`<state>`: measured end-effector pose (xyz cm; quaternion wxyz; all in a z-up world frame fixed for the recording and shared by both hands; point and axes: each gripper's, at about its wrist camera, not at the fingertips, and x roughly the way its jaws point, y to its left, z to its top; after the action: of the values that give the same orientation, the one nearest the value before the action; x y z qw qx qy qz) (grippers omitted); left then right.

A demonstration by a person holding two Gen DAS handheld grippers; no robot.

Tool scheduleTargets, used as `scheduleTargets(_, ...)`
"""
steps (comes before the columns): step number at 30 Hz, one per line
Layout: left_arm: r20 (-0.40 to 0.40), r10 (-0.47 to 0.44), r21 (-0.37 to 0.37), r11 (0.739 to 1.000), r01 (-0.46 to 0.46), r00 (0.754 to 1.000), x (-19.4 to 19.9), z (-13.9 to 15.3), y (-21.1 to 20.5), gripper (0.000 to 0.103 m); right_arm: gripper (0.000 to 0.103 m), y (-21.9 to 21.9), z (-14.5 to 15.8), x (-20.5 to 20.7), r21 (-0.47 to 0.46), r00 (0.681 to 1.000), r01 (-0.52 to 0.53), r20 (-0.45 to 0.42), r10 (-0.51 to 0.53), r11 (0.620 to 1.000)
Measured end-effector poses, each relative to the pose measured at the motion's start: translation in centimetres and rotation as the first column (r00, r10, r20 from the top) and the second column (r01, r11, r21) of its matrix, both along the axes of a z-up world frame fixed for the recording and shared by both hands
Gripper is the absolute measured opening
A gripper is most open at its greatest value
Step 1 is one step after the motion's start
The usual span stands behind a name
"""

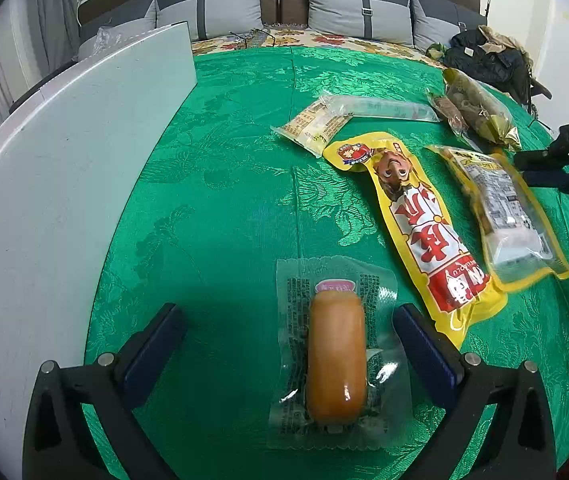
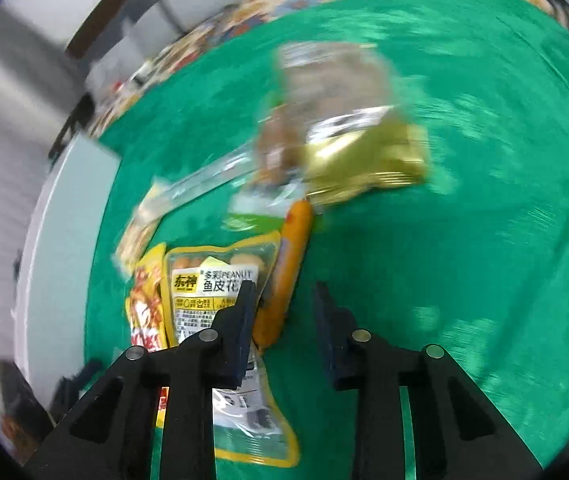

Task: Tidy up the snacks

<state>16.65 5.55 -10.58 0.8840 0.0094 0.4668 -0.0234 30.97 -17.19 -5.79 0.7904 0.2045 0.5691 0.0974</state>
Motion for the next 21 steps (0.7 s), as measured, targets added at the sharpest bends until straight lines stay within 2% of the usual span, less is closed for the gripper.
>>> scheduleTargets(3, 0.0, 0.0, 0.0, 1.0, 0.0, 1.0, 0.0, 0.0, 0.0, 0.103, 0.03, -0.4, 0.3, 0.1, 0.013, 0.999, 0.037, -0.01, -0.037, 0.999)
scheduleTargets(6, 0.001, 0.0, 0.0, 1.0, 0.0, 1.0, 0.0, 0.0, 0.0, 0.103, 0.03, -1.5, 0.4, -0.6, 0.004, 0.985, 0.172, -0.02, -0.172, 0.985)
scheduleTargets(8, 0.001, 0.0, -0.001, 1.0, 0.0, 1.0, 0.0, 0.0, 0.0, 0.103, 0.03, -2.0, 0.5, -1.3, -0.019, 0.978, 0.21, -0.008, -0.21, 0.978)
scheduleTargets(13, 0.001, 0.001, 0.0, 1.0, -0.001, 1.0, -0.1, 0.0, 0.0, 0.103, 0.035, 0.0, 0.1, -1.3, -0.085, 0.997, 0.076, 0.022, -0.074, 0.993)
scheduleTargets(17, 0.001, 0.001, 0.0, 1.0, -0.001, 1.0, 0.0, 0.0, 0.0, 0.103, 0.036, 1.2, -1.0, -0.6, -0.118, 0.999, 0.038, 0.011, -0.037, 0.992)
scheduleTargets(19, 0.002, 0.0, -0.001, 1.0, 0.0, 1.0, -0.1, 0.0, 0.1, 0.103, 0.034, 2.7, -0.7, -0.5, -0.224, 0.998, -0.036, 0.033, 0.045, 0.974)
scheduleTargets(20, 0.001, 0.0, -0.002, 1.0, 0.0, 1.0, -0.1, -0.1, 0.0, 0.103, 0.031, 3.7, -0.7, -0.5, -0.298, 0.994, -0.093, 0.031, 0.107, 0.95)
scheduleTargets(21, 0.0, -0.003, -0.004, 1.0, 0.003, 1.0, -0.1, -0.1, 0.1, 0.103, 0.023, 3.9, -0.7, -0.6, -0.322, 0.99, -0.119, 0.027, 0.135, 0.939)
